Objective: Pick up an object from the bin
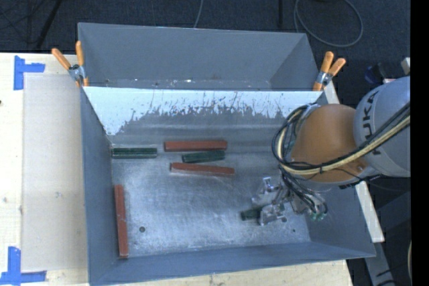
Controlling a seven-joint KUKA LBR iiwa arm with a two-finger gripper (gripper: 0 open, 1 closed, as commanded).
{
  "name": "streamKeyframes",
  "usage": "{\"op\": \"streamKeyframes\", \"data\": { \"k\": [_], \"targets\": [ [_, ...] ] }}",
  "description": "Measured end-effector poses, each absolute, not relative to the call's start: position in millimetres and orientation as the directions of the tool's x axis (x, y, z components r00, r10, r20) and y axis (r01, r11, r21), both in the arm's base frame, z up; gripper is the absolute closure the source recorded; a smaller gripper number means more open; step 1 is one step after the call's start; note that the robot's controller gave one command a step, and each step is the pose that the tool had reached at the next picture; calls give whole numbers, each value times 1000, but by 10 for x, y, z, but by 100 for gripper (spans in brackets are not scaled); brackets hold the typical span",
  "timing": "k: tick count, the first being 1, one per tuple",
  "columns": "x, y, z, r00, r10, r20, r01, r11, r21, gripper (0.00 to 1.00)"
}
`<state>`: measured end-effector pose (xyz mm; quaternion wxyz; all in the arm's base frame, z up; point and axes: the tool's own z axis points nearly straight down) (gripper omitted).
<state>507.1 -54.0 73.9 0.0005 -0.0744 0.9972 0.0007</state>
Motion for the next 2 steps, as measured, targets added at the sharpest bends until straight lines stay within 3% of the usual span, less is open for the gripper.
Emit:
{"op": "streamKeyframes", "data": {
  "k": [1,2],
  "targets": [
    [5072,-540,738,-989,-149,-1,-149,989,1,100],
    [4968,-472,2226,-981,-196,-2,-196,981,0,100]
  ]
}}
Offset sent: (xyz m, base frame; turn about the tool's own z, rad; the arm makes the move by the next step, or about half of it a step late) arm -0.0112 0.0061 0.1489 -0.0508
